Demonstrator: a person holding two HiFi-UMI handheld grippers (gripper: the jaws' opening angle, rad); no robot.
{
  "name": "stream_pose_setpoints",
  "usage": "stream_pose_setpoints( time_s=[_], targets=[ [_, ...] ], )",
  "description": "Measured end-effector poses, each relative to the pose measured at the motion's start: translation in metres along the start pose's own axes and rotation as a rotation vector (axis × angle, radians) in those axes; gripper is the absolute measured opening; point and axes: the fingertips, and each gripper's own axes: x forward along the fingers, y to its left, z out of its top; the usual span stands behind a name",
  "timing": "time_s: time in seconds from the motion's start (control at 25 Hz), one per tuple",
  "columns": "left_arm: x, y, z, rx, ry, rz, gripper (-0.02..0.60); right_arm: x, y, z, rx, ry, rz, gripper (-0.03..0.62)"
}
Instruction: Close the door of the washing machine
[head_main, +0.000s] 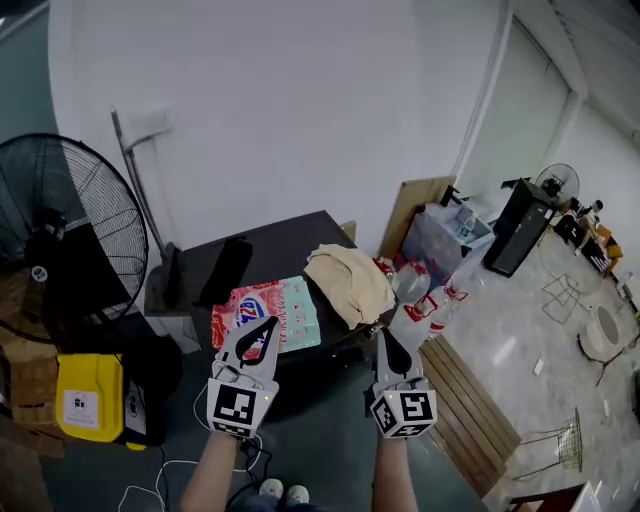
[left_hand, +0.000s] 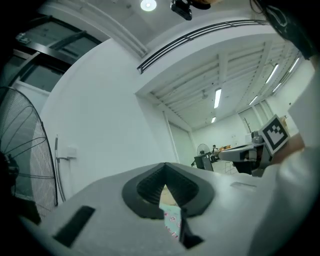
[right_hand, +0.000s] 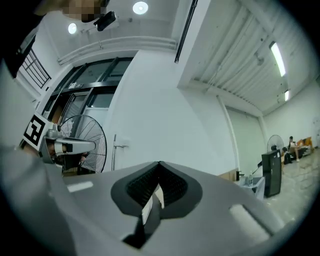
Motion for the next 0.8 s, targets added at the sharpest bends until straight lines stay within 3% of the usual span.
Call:
stream_pose_setpoints(
  time_s=[0.32,0.8],
  targets=[
    [0.012,-0.002,0.032,-0.009,-0.047,-0.015,0.008,-0.008,-0.004,0.068,-0.032,-0.127,-0.039,0.012],
    [0.012,-0.014,0.032,-0.008,-0.045,-0.037,0.008,-0.021,-0.004,0.066,0.001,-0.12,-0.052,0.012]
  ],
)
